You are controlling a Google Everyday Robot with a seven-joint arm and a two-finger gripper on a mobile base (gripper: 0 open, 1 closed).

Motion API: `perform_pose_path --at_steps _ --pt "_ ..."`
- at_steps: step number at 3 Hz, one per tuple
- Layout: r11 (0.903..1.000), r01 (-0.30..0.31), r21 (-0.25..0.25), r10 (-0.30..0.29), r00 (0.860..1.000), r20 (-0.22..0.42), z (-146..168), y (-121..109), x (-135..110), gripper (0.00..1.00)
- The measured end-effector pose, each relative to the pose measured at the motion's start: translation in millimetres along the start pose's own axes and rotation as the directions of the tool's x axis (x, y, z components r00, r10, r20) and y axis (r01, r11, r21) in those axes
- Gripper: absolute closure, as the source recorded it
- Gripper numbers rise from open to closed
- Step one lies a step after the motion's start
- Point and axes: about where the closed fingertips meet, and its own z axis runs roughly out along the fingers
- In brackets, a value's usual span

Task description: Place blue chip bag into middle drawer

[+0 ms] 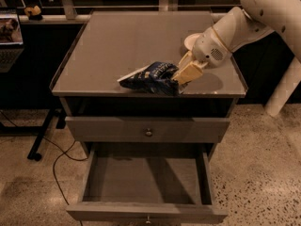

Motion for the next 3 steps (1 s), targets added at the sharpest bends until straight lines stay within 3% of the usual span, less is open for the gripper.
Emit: perform_pose_path --at_steps 1,2,3 --pt "0.9997 -0.023 0.007 0.023 1.0 0.005 7 11 6 1.0" --pt "0.9922 -0.089 0.088 0.085 0.995 0.044 2 41 17 1.0" --pt "0.9614 -0.16 0.224 0.148 0.986 0.072 -7 70 36 1.0"
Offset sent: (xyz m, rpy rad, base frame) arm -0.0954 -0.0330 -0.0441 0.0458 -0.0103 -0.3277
